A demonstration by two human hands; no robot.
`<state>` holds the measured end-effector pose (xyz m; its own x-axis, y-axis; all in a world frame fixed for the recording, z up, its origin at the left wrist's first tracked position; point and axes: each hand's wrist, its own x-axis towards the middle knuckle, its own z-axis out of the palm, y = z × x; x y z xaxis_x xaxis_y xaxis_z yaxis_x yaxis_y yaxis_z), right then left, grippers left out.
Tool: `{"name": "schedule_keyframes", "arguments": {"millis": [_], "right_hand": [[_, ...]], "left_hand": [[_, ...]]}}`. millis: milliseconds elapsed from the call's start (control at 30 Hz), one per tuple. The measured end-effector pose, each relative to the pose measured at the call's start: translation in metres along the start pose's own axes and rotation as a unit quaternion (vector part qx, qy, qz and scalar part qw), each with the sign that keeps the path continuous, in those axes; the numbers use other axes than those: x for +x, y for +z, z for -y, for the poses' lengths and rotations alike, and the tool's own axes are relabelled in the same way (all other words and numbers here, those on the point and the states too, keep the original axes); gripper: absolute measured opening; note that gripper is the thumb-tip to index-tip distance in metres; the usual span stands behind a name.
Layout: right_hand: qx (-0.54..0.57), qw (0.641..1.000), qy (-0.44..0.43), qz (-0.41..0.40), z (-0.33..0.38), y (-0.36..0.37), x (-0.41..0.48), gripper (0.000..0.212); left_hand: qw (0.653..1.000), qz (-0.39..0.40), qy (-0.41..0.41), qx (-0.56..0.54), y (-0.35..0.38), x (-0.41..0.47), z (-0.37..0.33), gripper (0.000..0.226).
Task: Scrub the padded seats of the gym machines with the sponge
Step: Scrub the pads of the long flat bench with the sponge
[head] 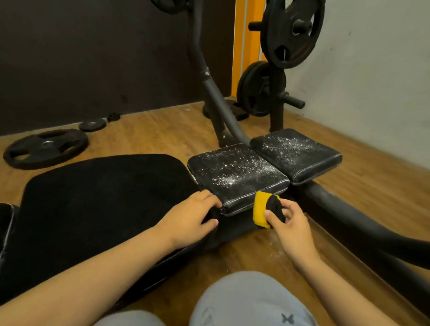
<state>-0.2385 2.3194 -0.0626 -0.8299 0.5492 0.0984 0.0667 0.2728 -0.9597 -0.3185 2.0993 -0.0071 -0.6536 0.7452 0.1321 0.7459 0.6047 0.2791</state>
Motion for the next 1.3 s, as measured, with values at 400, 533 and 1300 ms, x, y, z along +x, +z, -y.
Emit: {"name": "schedule_keyframes", "arguments": {"millis": [400, 533, 1300], "right_hand": [[-0.035, 0.991, -0.09, -0.094, -0.018, 0.054, 0.02, 0.02], [-0.059, 0.985, -0.164, -0.004, -0.031, 0.071, 0.001, 0.027], [-0.057, 0.973, -0.063, -0.214, -0.062, 0.013, 0.089, 0.027]], "left_hand": [[0.999, 0.001, 0.028, -0.03, 0.021, 0.047, 0.022, 0.041], [0.996, -0.043, 0.004, -0.076, 0.031, 0.05, 0.028, 0.032], [0.989, -0.058, -0.045, -0.132, 0.035, 0.064, 0.02, 0.03]]}}
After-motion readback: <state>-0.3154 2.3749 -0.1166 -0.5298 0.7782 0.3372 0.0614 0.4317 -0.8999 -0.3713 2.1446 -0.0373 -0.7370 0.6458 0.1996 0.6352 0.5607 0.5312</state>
